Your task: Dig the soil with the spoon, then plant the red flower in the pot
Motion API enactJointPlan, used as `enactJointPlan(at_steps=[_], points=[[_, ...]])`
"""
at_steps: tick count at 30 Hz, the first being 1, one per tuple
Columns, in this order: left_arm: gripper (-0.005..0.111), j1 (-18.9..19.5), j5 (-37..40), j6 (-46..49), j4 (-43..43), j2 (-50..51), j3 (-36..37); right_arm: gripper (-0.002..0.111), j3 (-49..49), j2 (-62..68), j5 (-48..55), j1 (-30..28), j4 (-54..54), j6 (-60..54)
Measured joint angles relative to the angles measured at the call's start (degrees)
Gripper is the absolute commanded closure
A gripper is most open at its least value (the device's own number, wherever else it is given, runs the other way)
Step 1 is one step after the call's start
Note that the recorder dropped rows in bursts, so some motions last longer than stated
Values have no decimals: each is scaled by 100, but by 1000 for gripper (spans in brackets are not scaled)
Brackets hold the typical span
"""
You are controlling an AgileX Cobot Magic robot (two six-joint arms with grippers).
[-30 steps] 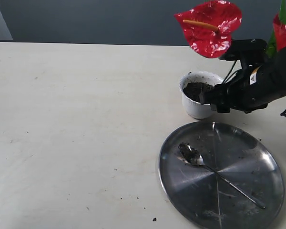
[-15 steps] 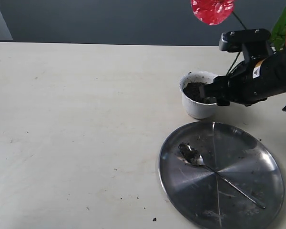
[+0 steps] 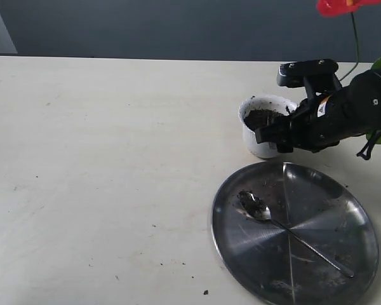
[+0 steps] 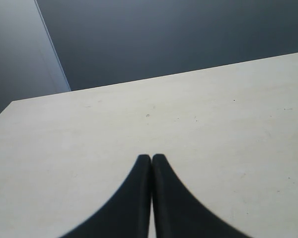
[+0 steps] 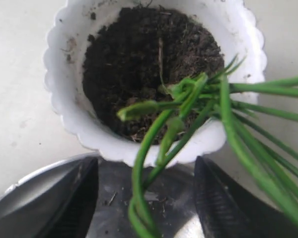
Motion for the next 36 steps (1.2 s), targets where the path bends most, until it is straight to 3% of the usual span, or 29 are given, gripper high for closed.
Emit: enactJointPlan(at_steps=[36], points=[[105,0,0,0,0,0,0,53,0,-1710,1448,0,417,-275]])
